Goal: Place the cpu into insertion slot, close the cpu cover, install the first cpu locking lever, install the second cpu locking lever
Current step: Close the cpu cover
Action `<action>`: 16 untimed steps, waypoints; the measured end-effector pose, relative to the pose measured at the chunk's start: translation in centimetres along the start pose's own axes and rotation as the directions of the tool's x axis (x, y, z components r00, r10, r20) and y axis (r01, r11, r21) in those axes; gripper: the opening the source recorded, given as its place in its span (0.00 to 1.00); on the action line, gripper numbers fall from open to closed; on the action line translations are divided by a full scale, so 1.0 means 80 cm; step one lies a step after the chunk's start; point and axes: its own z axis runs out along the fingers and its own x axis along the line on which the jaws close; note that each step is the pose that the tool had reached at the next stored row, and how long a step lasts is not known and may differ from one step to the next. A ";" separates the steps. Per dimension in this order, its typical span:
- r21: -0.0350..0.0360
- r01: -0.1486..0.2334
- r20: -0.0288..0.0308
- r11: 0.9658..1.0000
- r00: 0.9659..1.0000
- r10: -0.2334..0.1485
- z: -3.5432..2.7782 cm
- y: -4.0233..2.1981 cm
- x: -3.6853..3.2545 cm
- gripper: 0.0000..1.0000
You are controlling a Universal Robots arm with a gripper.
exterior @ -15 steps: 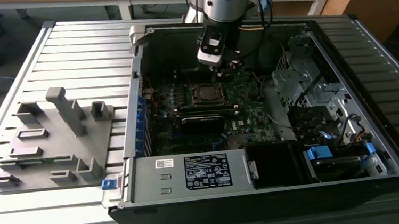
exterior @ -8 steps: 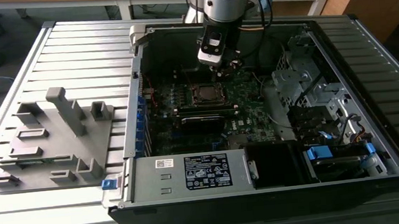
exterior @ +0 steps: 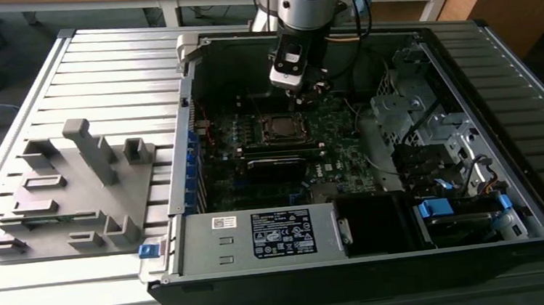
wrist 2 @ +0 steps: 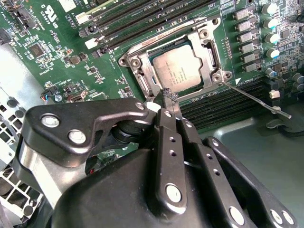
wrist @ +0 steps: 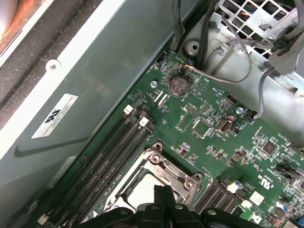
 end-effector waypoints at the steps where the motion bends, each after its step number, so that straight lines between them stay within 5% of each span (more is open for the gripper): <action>1: 0.000 0.000 0.000 1.000 1.000 0.000 0.0000 0.0000 0.0000 0.10; 16: 0.000 0.044 -0.001 0.999 0.999 -0.044 0.0001 0.0000 0.0000 0.10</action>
